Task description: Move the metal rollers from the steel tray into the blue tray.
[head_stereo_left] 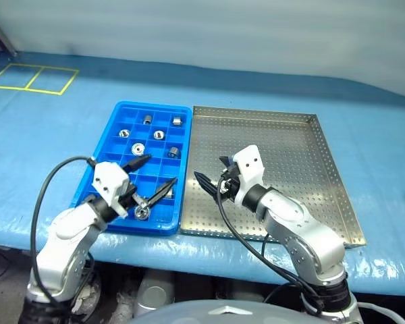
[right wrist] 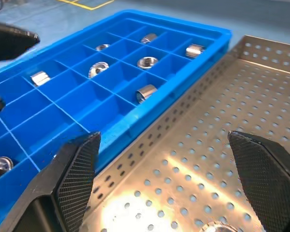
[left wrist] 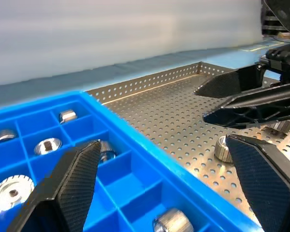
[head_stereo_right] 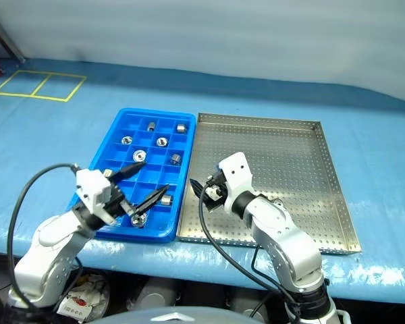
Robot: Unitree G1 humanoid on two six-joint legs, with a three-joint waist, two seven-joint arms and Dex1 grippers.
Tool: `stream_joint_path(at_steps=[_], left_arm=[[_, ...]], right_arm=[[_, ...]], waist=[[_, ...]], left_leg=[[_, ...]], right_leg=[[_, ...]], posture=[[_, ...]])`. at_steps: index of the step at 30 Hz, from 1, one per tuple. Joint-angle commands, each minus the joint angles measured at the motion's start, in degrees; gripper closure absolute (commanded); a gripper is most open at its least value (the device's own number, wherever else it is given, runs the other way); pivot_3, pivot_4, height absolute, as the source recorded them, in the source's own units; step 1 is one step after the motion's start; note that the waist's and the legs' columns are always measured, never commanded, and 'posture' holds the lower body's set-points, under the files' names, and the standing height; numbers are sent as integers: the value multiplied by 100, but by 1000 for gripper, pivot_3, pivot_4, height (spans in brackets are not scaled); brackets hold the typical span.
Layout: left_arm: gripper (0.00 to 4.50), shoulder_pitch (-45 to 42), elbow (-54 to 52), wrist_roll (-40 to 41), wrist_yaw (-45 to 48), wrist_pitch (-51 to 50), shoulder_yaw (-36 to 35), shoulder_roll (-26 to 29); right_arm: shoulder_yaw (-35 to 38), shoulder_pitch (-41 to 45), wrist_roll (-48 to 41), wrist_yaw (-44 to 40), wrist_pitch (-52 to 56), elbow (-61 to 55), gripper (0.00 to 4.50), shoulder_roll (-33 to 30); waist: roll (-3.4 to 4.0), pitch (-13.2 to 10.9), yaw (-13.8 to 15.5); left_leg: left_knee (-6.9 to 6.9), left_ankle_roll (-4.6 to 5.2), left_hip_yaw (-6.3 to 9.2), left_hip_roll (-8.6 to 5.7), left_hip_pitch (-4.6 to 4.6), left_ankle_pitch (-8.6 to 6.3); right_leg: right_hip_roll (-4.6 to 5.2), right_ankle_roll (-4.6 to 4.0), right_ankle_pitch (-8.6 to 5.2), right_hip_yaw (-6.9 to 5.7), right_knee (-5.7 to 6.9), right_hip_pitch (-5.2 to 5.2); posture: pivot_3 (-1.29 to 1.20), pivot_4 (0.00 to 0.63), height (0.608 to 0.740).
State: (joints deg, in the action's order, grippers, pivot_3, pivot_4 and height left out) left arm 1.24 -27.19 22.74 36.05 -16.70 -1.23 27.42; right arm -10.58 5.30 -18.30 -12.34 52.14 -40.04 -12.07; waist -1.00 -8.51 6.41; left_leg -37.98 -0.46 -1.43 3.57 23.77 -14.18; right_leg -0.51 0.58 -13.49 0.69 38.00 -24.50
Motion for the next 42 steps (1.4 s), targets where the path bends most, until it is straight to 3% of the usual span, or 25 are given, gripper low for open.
stream_joint_path(at_steps=[1,5,14,21,33,42], left_arm=[[0,-626,292,41,140,-471,295,55],[0,-1461,765,36,406,-955,731,16],[0,-2953,2400,-626,1523,-888,1967,-86],[0,-3569,3591,-1351,1969,-335,2595,-331],[0,-4048,4614,-2390,2248,169,3033,-485],[2799,-3984,4464,-2346,2545,140,2803,-517]], right_arm=[[204,-265,44,243,81,-592,43,-20],[337,-683,74,502,205,-1017,43,-32],[438,-1621,173,966,372,-1811,43,51],[442,-2035,210,1176,257,-1996,43,99],[141,-2276,264,1451,83,-1996,43,106],[108,-2205,260,1467,108,-1979,0,120]], waist=[[-1,1,-154],[-2,0,-325],[-3,2,-738],[-4,2,-860],[-5,3,-941],[-6,4,-997]], left_leg=[[0,0,-2,0,0,0],[0,1,-1,-2,0,0],[-2,1,-7,-4,-10,1],[-6,2,-13,-5,-14,1],[-8,3,-22,-6,-13,1],[-12,4,-22,-5,-14,1]], right_leg=[[0,3,2,3,0,0],[-2,32,19,5,0,-1],[-6,36,21,21,12,-2],[-7,36,21,29,17,-2],[-6,40,24,39,20,-5],[-6,43,25,41,24,-5]], posture=[[96,150,740],[28,150,740],[-59,150,740],[-94,150,740],[-125,150,740],[-104,150,740]])
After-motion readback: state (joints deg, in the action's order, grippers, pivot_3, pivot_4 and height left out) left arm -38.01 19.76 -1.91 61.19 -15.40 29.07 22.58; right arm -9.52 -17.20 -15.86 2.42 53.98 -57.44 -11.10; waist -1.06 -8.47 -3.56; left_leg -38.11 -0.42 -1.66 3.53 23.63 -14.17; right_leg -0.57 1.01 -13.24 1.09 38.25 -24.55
